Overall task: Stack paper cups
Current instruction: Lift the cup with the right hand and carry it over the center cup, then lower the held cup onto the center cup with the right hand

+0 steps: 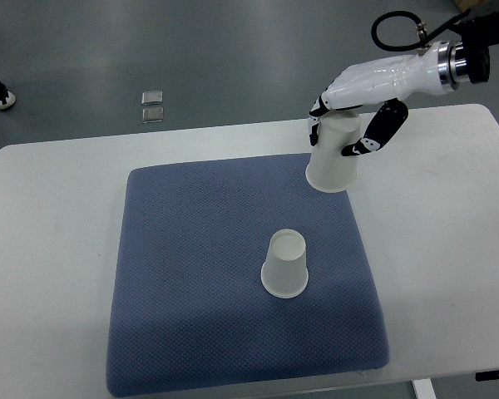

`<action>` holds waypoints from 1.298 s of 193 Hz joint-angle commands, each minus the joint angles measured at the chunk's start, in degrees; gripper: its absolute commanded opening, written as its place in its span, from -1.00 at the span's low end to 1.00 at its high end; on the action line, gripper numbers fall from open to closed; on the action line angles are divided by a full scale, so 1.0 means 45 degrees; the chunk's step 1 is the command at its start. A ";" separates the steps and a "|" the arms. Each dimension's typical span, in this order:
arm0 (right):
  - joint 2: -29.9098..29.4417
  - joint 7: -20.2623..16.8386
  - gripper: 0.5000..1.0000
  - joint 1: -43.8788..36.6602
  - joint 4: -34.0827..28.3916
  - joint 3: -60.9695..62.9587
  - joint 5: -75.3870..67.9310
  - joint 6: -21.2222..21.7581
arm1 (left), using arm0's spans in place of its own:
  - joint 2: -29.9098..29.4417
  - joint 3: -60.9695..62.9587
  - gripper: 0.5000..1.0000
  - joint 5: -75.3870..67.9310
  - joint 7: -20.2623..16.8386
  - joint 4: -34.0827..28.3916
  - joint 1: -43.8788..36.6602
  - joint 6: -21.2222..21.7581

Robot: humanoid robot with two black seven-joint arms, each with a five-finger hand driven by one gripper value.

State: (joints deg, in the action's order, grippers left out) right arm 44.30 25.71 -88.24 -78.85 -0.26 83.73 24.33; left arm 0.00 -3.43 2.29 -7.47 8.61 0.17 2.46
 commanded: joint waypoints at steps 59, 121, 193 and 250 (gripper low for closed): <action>-0.1328 -0.0049 -0.57 -0.1388 -0.0545 0.0018 -0.3100 0.0823 | 0.0000 0.0000 1.00 0.0000 0.0000 0.0000 0.0000 0.0000; -0.1797 -0.0128 -0.57 -0.0548 -0.0486 0.0546 -0.3413 0.0784 | 0.0000 0.0000 1.00 0.0000 0.0000 0.0000 0.0000 0.0000; -0.1778 -0.0147 -0.57 0.0721 -0.0310 0.0546 -0.1948 0.0198 | 0.0000 0.0000 1.00 0.0000 0.0000 0.0000 0.0000 0.0000; -0.1641 -0.0108 -0.57 0.1288 -0.0310 0.0565 -0.1889 0.0140 | 0.0000 0.0000 1.00 0.0000 0.0000 0.0000 0.0000 0.0000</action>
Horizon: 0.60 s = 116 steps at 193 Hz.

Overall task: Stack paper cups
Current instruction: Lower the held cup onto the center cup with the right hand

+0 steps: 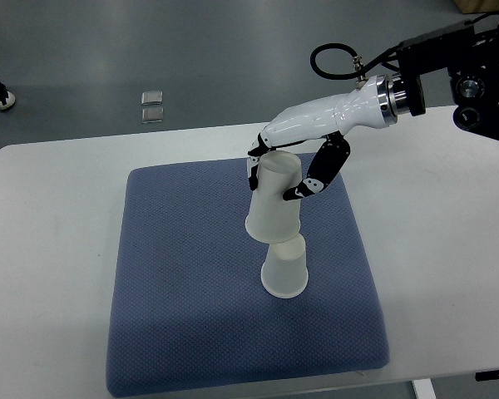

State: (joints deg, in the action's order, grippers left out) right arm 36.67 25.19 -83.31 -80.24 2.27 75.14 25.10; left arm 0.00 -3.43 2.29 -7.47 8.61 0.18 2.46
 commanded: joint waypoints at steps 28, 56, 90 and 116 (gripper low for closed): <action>0.0269 0.0007 -0.57 0.0447 -0.0001 0.0003 0.0022 -0.0227 | 0.0000 0.0000 1.00 0.0000 0.0000 0.0000 0.0000 0.0000; 0.0562 0.0027 -0.57 0.0623 -0.0001 0.0003 0.0022 -0.0344 | 0.0000 0.0000 1.00 0.0000 0.0000 0.0000 0.0000 0.0000; 0.0874 0.0046 -0.57 0.0819 -0.0060 0.0003 0.0022 -0.0442 | 0.0000 0.0000 1.00 0.0000 0.0000 0.0000 0.0000 0.0000; 0.0972 0.0066 -0.57 0.1131 -0.0080 0.0003 0.0002 -0.0442 | 0.0000 0.0000 1.00 0.0000 0.0000 0.0000 0.0000 0.0000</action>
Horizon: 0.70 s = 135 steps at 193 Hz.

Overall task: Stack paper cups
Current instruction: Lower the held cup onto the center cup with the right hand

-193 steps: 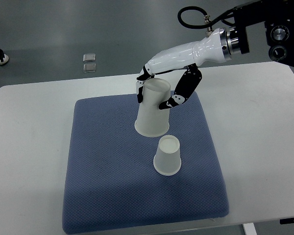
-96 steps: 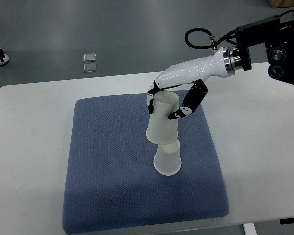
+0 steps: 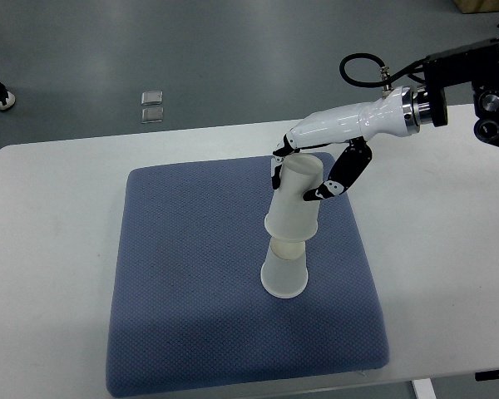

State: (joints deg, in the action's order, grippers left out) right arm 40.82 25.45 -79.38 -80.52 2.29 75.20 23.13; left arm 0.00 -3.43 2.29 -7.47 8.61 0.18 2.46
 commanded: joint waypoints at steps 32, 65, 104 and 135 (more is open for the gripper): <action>0.0012 0.0008 -0.57 0.0432 -0.0037 -0.0001 -0.0011 -0.0043 | 0.0000 0.0000 1.00 0.0000 0.0000 0.0000 0.0000 0.0000; -0.0047 0.0008 -0.57 0.0491 -0.0096 -0.0001 -0.0011 -0.0160 | 0.0000 0.0000 1.00 0.0000 0.0000 0.0000 0.0000 0.0000; -0.0086 0.0008 -0.57 0.0549 -0.0096 0.0097 -0.0011 -0.0336 | 0.0000 0.0000 1.00 0.0000 0.0000 0.0000 0.0000 0.0000; -0.0164 0.0008 -0.57 0.0901 -0.0115 0.0253 -0.0012 -0.0336 | 0.0000 0.0000 1.00 0.0000 0.0000 0.0000 0.0000 0.0000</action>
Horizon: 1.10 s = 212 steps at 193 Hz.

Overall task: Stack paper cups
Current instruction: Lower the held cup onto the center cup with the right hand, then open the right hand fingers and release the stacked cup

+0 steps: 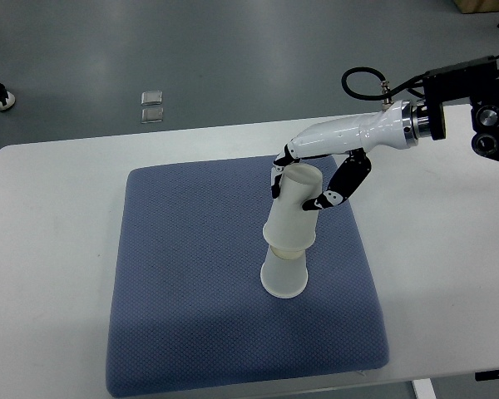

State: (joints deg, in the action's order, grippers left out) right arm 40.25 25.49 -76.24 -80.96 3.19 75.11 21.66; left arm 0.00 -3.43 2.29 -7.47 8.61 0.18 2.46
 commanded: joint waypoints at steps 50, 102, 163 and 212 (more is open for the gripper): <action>-0.0195 0.0000 -0.57 0.0594 -0.0115 0.0053 0.0009 -0.0009 | 0.0000 0.0000 1.00 0.0000 0.0000 0.0000 0.0000 0.0000; -0.0391 0.0000 -0.57 0.0984 -0.0037 0.0034 0.0203 -0.0458 | 0.0000 0.0000 1.00 0.0000 0.0000 0.0000 0.0000 0.0000; -0.0645 0.0000 -0.57 0.1492 0.0236 0.0034 0.1122 -0.1181 | 0.0000 0.0000 1.00 0.0000 0.0000 0.0000 0.0000 0.0000; -0.0840 0.0000 -0.57 0.1766 0.0627 0.0034 0.2020 -0.1767 | 0.0000 0.0000 1.00 0.0019 0.0000 0.0000 0.0000 0.0000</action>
State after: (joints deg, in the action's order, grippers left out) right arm 36.74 25.49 -68.64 -78.80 3.34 83.28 14.52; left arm 0.00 -3.43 2.29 -7.47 8.61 0.18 2.46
